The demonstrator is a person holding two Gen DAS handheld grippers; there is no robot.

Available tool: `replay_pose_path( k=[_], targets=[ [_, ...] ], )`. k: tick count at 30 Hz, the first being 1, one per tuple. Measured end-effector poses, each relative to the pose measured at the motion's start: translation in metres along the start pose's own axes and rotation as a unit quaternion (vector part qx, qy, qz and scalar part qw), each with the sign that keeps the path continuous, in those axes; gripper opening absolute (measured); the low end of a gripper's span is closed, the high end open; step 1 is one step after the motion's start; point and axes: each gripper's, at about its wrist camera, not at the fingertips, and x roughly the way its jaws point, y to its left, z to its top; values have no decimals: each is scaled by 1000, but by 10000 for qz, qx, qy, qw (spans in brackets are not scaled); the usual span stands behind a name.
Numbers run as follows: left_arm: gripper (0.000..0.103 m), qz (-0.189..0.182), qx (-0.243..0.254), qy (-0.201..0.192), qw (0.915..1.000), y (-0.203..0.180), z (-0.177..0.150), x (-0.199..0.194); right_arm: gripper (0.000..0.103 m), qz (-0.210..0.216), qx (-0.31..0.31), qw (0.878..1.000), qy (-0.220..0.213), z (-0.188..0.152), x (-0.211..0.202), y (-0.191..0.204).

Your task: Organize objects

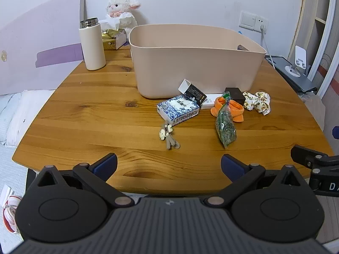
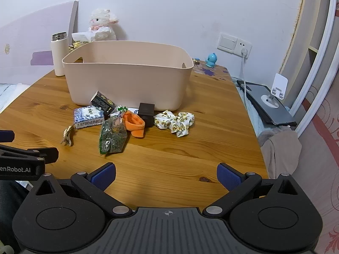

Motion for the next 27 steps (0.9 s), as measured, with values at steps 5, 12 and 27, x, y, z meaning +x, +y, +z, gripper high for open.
replay_pose_path(
  k=[5,12,27],
  targets=[
    [103,8,-20,30,10000,2,1,2,103,16,-8,10000,20,0,1,1],
    [103,26,-49,74,10000,5,2,6,103,63,-12,10000,42,2,4,3],
    [103,13,-9,147,9999,12,6,25,103,268,83,9995,115,9,25,12]
  ],
)
